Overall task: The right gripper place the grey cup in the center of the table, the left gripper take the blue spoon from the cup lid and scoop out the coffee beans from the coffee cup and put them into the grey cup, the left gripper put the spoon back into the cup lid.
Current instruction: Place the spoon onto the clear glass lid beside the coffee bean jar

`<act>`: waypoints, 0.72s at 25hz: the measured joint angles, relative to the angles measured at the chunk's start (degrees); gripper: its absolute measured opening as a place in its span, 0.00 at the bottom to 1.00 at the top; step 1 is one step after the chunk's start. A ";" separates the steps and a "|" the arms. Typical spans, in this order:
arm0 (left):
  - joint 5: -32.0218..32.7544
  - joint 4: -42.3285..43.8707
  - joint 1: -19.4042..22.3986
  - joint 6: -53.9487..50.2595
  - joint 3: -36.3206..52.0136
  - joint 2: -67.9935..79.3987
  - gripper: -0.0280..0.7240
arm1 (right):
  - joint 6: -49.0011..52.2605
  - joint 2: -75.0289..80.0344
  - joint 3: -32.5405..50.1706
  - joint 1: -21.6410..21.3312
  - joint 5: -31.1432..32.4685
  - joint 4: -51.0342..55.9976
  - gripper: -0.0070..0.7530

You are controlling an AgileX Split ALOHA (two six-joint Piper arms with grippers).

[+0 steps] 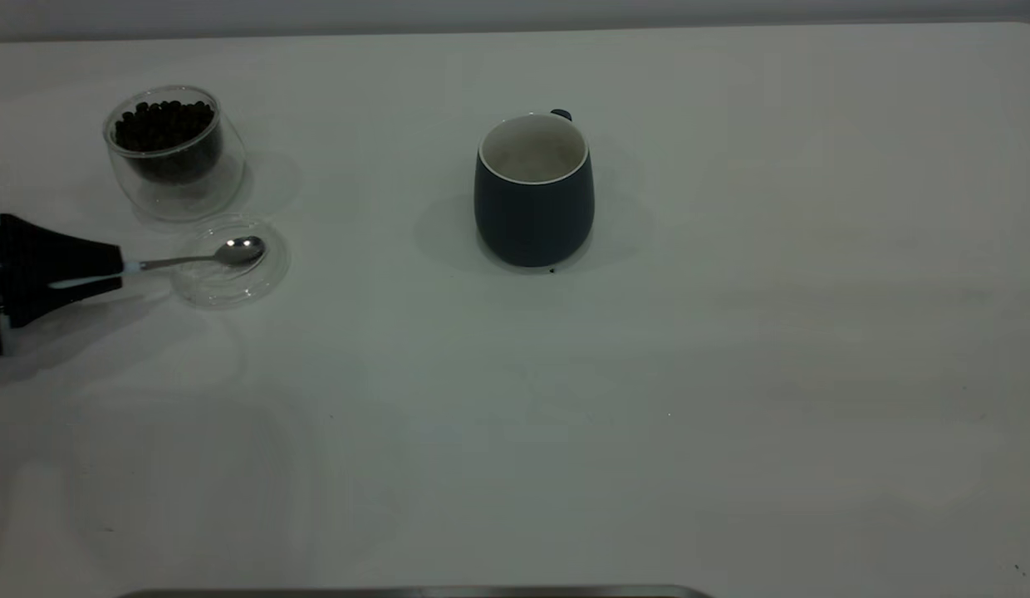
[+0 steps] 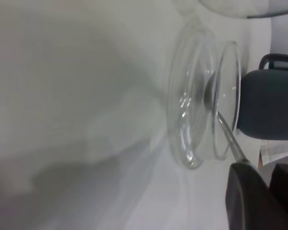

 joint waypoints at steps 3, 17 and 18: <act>-0.48 -1.02 -1.37 0.07 0.00 0.00 0.20 | 0.00 0.00 0.00 0.00 0.00 0.00 0.61; -1.52 -5.09 -4.59 5.87 -0.33 0.06 0.56 | 0.00 0.00 0.00 0.00 0.00 0.00 0.61; -1.44 -4.86 -4.59 6.01 -0.88 0.12 0.61 | 0.00 0.00 0.00 0.00 0.00 0.00 0.61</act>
